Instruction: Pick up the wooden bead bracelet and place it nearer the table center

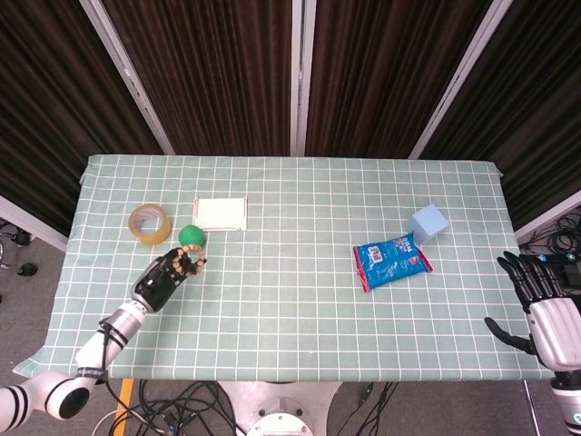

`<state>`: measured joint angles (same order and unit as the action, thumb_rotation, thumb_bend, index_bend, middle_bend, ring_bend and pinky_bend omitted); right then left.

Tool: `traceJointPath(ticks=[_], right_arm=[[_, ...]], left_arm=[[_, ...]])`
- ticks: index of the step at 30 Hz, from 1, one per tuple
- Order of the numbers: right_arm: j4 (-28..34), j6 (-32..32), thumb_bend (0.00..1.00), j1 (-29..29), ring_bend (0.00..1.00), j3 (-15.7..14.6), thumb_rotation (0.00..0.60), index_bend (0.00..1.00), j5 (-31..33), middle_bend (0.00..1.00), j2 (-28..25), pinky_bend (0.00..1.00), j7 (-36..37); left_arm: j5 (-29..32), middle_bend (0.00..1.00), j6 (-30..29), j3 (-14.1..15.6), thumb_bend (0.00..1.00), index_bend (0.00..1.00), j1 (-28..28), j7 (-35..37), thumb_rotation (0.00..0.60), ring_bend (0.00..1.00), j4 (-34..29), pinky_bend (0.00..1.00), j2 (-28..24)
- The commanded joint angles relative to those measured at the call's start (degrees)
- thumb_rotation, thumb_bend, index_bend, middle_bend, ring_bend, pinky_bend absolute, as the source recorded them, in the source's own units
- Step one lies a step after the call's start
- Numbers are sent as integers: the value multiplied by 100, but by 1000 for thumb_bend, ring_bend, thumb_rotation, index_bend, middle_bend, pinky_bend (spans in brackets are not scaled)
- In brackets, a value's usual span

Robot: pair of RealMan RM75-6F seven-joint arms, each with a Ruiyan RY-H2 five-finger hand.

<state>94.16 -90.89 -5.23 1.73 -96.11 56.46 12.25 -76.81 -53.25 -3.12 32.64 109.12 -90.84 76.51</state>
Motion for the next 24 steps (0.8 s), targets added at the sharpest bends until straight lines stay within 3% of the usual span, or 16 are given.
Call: traceJointPath(ticks=[1,9,13,18,24], right_arm=[[0,11,104,-4,0,-1,600,0,4,48,1,0,-5],[19,30,102,-7,0,-2,600,0,11,48,-5,0,-21],[20,30,103,-1,0,-5,600,0,17,48,-10,0,-22],[18,36,103,-2,0,-11,600,0,6,48,-8,0,-19],[19,8,103,12,0,-17,600,0,-16,48,-12,0,-27]], left_arm=[[-214,692,-105,-78,487,542,-104,76,426,379,20,95,22],[-660,697,-232,-103,486,533,-172,272,348,352,216,72,84],[-482,651,-162,-144,484,493,-211,-15,350,375,147,77,109],[-384,603,-63,-184,479,370,-236,-314,353,408,44,84,91],[-445,603,20,-197,454,350,-246,-512,350,452,-57,85,58]])
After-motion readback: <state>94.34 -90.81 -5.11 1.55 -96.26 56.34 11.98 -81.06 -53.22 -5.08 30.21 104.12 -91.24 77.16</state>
